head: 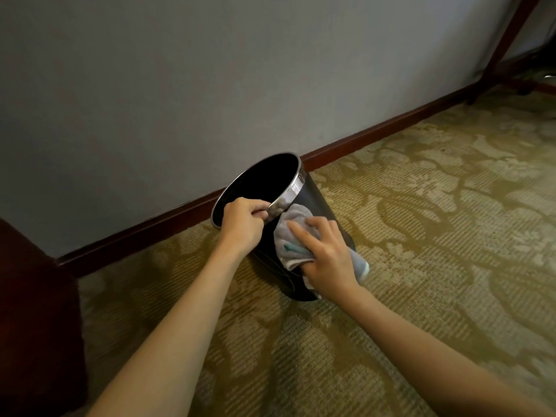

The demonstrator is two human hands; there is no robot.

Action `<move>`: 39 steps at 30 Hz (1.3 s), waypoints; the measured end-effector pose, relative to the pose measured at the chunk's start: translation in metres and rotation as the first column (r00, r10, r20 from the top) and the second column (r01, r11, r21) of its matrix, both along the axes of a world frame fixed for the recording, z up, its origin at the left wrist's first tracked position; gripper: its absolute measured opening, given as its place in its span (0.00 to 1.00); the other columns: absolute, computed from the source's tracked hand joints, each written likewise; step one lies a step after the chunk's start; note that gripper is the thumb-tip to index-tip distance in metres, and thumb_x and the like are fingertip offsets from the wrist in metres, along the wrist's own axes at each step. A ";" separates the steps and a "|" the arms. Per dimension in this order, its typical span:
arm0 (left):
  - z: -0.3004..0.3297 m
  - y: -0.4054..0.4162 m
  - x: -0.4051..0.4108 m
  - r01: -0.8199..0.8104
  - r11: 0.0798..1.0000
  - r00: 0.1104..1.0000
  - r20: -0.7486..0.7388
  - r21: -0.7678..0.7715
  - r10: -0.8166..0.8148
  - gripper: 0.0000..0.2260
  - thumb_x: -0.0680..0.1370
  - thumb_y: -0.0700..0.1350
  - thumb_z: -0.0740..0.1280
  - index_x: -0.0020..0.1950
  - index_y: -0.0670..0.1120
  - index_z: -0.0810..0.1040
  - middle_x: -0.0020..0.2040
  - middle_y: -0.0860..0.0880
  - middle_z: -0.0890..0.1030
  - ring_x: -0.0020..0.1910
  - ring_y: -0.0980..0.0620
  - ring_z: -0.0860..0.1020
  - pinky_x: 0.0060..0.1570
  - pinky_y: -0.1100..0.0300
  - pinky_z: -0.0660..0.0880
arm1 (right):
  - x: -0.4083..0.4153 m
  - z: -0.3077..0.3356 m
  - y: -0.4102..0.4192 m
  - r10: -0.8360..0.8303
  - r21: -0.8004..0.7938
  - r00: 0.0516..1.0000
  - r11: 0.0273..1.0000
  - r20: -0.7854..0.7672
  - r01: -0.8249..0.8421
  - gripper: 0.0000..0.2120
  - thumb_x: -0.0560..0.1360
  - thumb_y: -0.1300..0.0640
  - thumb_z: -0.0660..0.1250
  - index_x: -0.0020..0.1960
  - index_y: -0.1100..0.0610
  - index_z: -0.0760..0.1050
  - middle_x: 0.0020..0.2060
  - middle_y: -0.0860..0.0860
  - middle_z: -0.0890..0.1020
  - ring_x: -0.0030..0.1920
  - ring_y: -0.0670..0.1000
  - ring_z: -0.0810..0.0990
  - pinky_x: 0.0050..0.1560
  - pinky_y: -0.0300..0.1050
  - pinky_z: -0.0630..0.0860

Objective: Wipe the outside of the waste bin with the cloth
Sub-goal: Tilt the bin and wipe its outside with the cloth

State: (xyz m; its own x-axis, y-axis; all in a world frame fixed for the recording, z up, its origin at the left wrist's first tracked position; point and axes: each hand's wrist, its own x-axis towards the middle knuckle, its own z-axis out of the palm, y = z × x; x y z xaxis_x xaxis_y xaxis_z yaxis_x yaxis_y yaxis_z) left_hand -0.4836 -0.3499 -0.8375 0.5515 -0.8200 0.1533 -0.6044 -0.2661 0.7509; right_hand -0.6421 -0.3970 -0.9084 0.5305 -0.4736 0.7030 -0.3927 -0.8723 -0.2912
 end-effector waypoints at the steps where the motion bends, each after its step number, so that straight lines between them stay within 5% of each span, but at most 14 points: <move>1: 0.000 0.000 0.002 -0.006 1.000 1.000 -0.009 0.001 0.006 0.12 0.76 0.35 0.64 0.57 0.43 0.81 0.52 0.46 0.82 0.47 0.59 0.73 0.45 0.72 0.65 | -0.005 -0.007 -0.001 0.010 -0.059 0.999 0.998 -0.047 -0.013 0.22 0.69 0.65 0.68 0.62 0.56 0.77 0.53 0.59 0.75 0.43 0.60 0.74 0.39 0.51 0.72; 6: -0.001 0.005 0.011 -0.040 0.999 0.997 -0.065 0.010 0.040 0.13 0.77 0.35 0.64 0.60 0.45 0.78 0.57 0.47 0.80 0.51 0.59 0.72 0.52 0.66 0.66 | -0.051 -0.054 -0.002 0.028 -0.054 0.893 0.997 -0.450 -0.059 0.25 0.65 0.55 0.73 0.62 0.49 0.76 0.54 0.51 0.72 0.42 0.54 0.74 0.39 0.50 0.75; 11: -0.004 0.009 0.004 -0.063 0.997 0.998 -0.023 -0.054 0.062 0.11 0.76 0.35 0.64 0.54 0.45 0.81 0.48 0.53 0.79 0.44 0.63 0.71 0.41 0.75 0.64 | -0.073 -0.061 -0.005 -0.049 0.108 0.842 0.986 -0.537 0.126 0.25 0.68 0.57 0.73 0.65 0.48 0.76 0.52 0.53 0.77 0.44 0.55 0.74 0.41 0.50 0.75; 14: 0.002 0.008 -0.006 -0.107 0.993 0.994 -0.002 -0.048 0.107 0.10 0.76 0.35 0.63 0.46 0.45 0.83 0.40 0.55 0.78 0.36 0.62 0.72 0.33 0.70 0.67 | -0.073 -0.050 -0.008 -0.067 0.188 0.864 0.965 -0.499 0.183 0.25 0.72 0.60 0.68 0.68 0.48 0.73 0.54 0.53 0.74 0.49 0.56 0.72 0.46 0.49 0.71; 17: 0.013 0.000 -0.009 -0.140 0.990 0.990 -0.035 -0.020 0.139 0.08 0.73 0.35 0.62 0.38 0.39 0.81 0.37 0.44 0.81 0.36 0.46 0.79 0.34 0.51 0.76 | -0.076 -0.044 -0.008 -0.072 0.295 0.933 0.937 -0.353 0.184 0.26 0.71 0.64 0.69 0.67 0.52 0.74 0.53 0.54 0.75 0.50 0.56 0.73 0.47 0.49 0.71; 22: 0.021 -0.002 0.002 -0.152 0.987 0.986 -0.067 0.057 0.156 0.07 0.72 0.36 0.62 0.40 0.35 0.79 0.38 0.39 0.80 0.37 0.40 0.78 0.34 0.51 0.75 | -0.073 -0.032 -0.017 -0.169 0.482 0.980 0.853 -0.104 0.199 0.24 0.73 0.62 0.68 0.68 0.52 0.72 0.51 0.51 0.72 0.51 0.55 0.73 0.47 0.50 0.73; 25: 0.020 0.002 0.008 -0.125 0.991 0.988 -0.082 0.050 0.129 0.08 0.74 0.37 0.62 0.41 0.36 0.79 0.41 0.38 0.81 0.40 0.39 0.79 0.39 0.44 0.78 | -0.049 -0.021 -0.016 -0.133 0.455 0.991 0.880 -0.031 0.132 0.24 0.72 0.61 0.70 0.68 0.52 0.73 0.50 0.50 0.72 0.50 0.53 0.73 0.48 0.51 0.74; 28: 0.021 0.010 0.015 -0.101 0.995 0.990 -0.101 0.012 0.102 0.08 0.76 0.39 0.60 0.40 0.44 0.77 0.40 0.41 0.79 0.39 0.43 0.76 0.37 0.51 0.74 | -0.020 -0.011 -0.009 -0.066 0.451 0.995 0.892 0.080 0.023 0.25 0.72 0.60 0.69 0.69 0.51 0.72 0.49 0.48 0.70 0.49 0.53 0.72 0.48 0.47 0.73; 35: 0.020 0.041 0.053 0.100 0.994 0.970 -0.227 0.053 -0.085 0.12 0.81 0.47 0.55 0.58 0.56 0.76 0.54 0.51 0.79 0.56 0.51 0.75 0.55 0.52 0.71 | -0.020 -0.029 -0.018 -0.127 0.501 0.992 0.857 -0.023 0.121 0.22 0.72 0.62 0.68 0.65 0.51 0.74 0.46 0.48 0.69 0.47 0.53 0.72 0.44 0.54 0.75; 39: 0.013 0.057 0.072 0.165 0.983 0.954 -0.266 0.086 -0.137 0.14 0.82 0.47 0.55 0.61 0.62 0.73 0.56 0.57 0.78 0.59 0.54 0.73 0.58 0.52 0.68 | -0.023 -0.035 -0.020 -0.160 0.473 0.979 0.858 -0.126 0.201 0.24 0.71 0.61 0.67 0.66 0.51 0.73 0.47 0.47 0.68 0.47 0.53 0.71 0.41 0.48 0.71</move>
